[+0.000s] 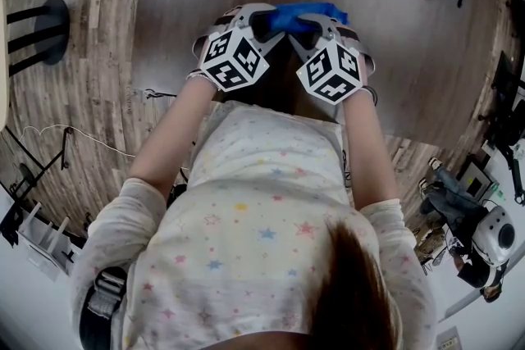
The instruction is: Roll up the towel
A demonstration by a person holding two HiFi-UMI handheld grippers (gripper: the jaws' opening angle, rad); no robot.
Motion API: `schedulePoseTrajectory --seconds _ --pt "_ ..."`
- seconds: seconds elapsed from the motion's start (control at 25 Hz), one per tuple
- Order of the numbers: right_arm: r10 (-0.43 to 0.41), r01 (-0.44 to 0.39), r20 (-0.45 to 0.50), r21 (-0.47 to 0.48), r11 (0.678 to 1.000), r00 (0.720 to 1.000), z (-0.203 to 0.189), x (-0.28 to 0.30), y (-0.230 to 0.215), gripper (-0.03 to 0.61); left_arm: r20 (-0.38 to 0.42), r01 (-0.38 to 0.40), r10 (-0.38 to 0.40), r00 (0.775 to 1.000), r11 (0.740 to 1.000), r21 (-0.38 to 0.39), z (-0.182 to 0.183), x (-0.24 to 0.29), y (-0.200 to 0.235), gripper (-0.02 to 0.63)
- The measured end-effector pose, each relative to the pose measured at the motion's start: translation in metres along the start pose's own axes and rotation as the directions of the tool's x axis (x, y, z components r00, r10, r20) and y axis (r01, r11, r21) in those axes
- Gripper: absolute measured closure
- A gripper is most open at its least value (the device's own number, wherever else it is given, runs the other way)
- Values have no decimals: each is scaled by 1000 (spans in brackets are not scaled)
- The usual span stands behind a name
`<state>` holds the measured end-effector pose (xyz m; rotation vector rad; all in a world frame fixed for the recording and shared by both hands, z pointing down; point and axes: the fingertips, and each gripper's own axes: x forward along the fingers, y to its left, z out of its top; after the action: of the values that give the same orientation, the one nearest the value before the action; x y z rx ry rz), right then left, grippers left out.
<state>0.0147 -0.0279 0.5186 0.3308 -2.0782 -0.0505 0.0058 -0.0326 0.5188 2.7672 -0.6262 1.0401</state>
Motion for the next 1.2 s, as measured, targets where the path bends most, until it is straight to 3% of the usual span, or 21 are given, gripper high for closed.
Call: schedulePoseTrajectory --seconds 0.4,0.68,1.2 --pt "-65 64 28 22 998 998 3 -3 -15 451 12 -102 103 995 993 -56 7 1 16 440" --pt "-46 43 52 47 998 998 7 -8 -12 442 27 -50 52 998 996 -74 8 -9 8 439" --pt "-87 62 157 159 985 984 30 -38 -18 446 83 -94 105 991 987 -128 10 -39 12 440"
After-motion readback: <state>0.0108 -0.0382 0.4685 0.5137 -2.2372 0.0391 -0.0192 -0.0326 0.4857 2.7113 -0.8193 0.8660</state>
